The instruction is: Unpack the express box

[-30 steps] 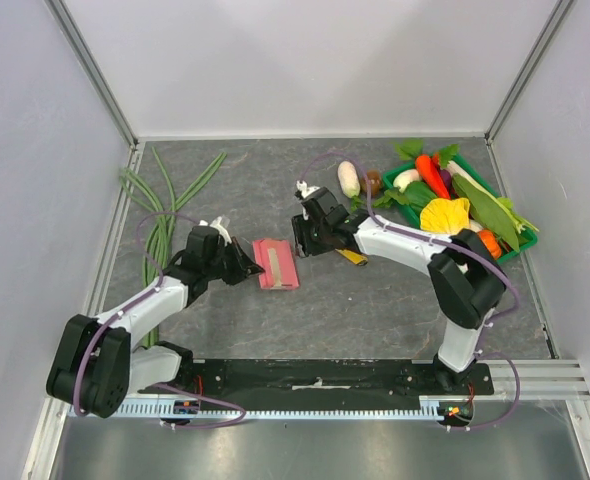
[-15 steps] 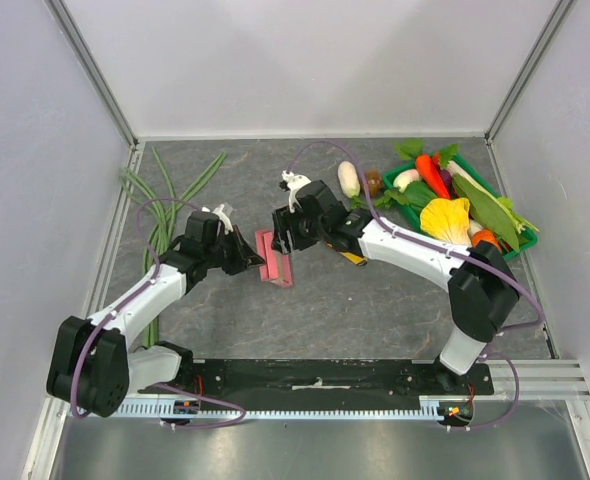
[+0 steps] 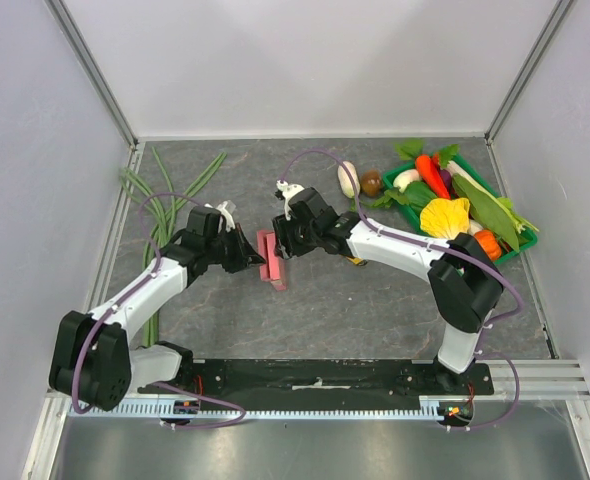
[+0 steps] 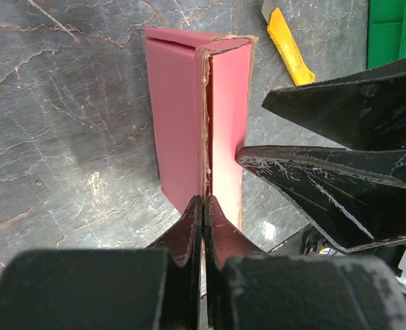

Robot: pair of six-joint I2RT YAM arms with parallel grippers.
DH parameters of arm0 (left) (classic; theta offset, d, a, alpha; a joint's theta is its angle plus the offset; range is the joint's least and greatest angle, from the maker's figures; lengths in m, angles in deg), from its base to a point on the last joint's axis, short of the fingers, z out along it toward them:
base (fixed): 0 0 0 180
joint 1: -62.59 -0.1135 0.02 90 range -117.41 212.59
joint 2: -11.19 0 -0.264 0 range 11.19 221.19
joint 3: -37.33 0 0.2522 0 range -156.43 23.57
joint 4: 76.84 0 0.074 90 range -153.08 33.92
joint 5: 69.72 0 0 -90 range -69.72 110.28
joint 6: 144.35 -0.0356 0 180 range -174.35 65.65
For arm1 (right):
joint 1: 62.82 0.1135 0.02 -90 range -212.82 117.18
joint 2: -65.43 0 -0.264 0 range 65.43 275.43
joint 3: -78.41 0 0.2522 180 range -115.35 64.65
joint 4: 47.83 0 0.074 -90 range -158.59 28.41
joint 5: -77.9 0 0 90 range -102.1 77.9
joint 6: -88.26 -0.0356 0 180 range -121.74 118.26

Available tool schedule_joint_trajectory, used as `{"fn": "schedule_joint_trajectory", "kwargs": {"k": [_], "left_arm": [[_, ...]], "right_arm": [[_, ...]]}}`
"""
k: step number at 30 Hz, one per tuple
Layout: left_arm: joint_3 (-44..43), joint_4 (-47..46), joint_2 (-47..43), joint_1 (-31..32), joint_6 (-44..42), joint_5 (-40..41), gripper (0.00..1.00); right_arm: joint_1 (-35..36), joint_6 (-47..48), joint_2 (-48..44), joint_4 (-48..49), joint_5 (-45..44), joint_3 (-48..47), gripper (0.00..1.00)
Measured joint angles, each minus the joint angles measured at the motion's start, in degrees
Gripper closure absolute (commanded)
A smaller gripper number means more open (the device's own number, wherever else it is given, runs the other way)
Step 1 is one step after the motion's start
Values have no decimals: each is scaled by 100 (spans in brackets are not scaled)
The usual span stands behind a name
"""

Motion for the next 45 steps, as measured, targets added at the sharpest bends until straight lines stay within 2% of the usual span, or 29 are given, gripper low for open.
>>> {"fn": "schedule_joint_trajectory", "kwargs": {"k": [4,13,21,34,39,45], "left_arm": [[-96,109,76,-2,-57,0,98],[-232,343,96,-44,-101,-2,98],[-481,573,26,-52,-439,52,98],[-481,708,-70,-76,-518,111,98],[-481,713,-155,-76,-498,109,98],[-481,713,-208,-79,-448,103,98]], "right_arm": [[-4,0,2,4,-103,35,50],[-146,2,0,22,-216,319,51],[-310,-33,-9,-107,-413,713,48],[-323,-42,-468,-369,-927,575,41],[-273,24,-656,-286,-793,468,46],[-114,17,-612,-111,-208,409,62]]}}
